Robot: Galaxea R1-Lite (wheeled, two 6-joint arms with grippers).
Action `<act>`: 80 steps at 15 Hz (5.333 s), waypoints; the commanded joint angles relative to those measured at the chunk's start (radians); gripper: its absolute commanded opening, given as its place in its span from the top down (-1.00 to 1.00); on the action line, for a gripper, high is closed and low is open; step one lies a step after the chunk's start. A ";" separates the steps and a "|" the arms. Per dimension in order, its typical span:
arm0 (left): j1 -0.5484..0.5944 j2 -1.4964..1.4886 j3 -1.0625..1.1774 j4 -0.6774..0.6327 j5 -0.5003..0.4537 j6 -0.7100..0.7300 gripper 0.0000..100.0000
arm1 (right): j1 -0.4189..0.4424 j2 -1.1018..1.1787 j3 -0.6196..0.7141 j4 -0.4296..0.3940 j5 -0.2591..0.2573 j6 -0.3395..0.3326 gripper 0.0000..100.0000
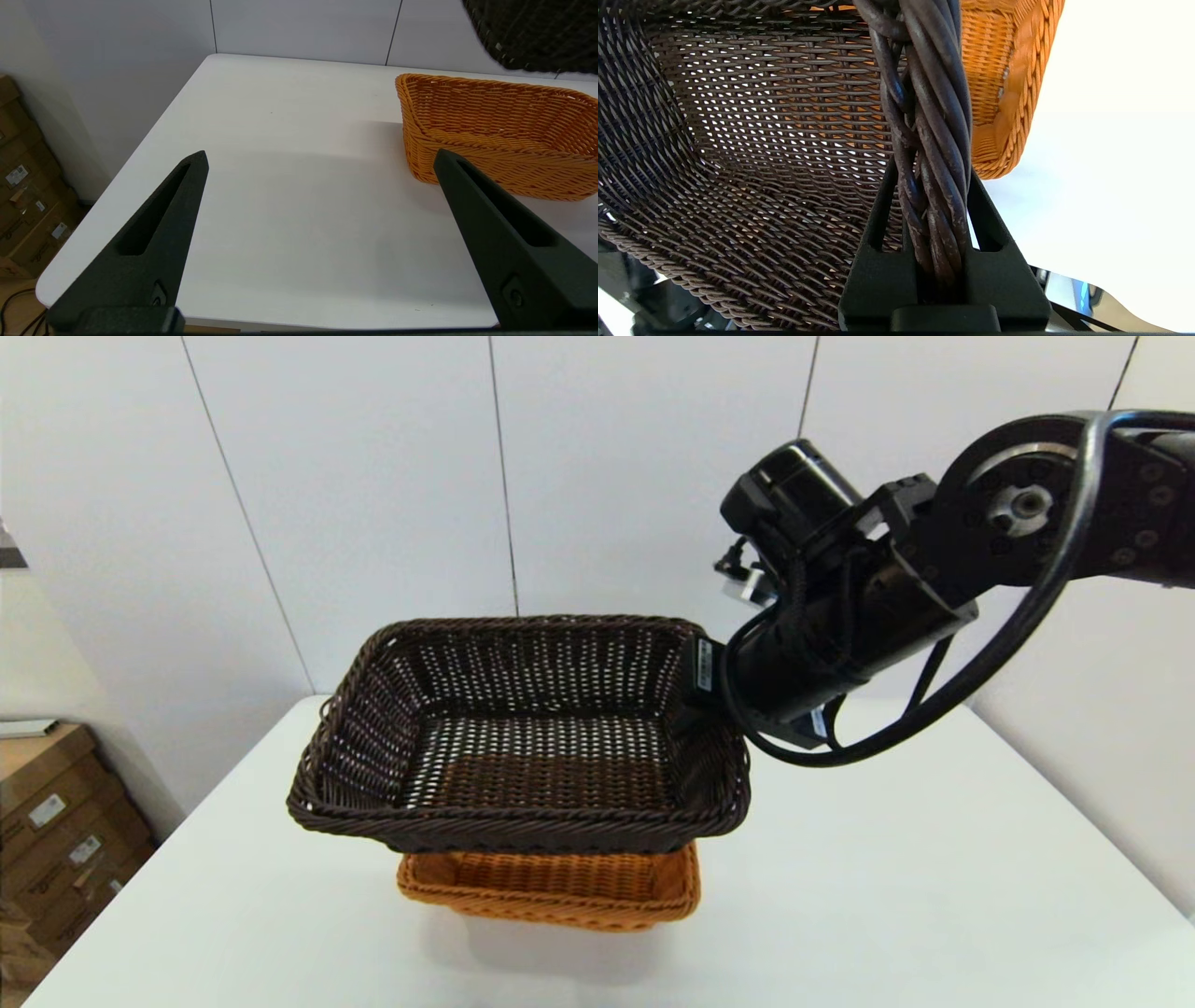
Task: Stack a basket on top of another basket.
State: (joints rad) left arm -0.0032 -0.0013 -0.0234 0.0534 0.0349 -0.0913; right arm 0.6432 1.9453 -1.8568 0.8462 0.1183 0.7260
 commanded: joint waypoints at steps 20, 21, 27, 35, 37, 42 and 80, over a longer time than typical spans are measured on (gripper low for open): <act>0.000 0.001 0.000 0.000 0.000 -0.001 -1.00 | -0.076 0.224 -0.053 -0.001 0.072 0.053 1.00; 0.000 0.000 0.000 0.000 0.000 -0.001 -1.00 | -0.074 0.230 -0.051 -0.001 0.073 0.053 1.00; 0.000 0.000 0.000 0.000 0.000 -0.001 -1.00 | -0.069 0.265 -0.055 -0.007 0.077 0.047 1.00; 0.000 0.000 0.000 0.000 0.000 -0.001 -1.00 | -0.062 0.297 -0.045 -0.035 0.073 0.047 1.00; 0.000 0.000 0.000 0.000 0.000 -0.001 -1.00 | -0.062 0.307 -0.047 -0.035 0.073 0.047 1.00; 0.000 0.000 0.000 0.000 0.000 -0.001 -1.00 | -0.066 0.331 -0.047 -0.065 0.063 0.047 1.00; 0.000 0.000 0.000 0.000 0.000 -0.001 -1.00 | -0.668 -0.925 0.554 -0.440 -0.290 -0.738 -1.00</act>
State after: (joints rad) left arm -0.0032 -0.0013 -0.0234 0.0532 0.0345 -0.0909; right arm 0.0177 1.3191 -1.5385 0.6272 -0.1534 -0.0077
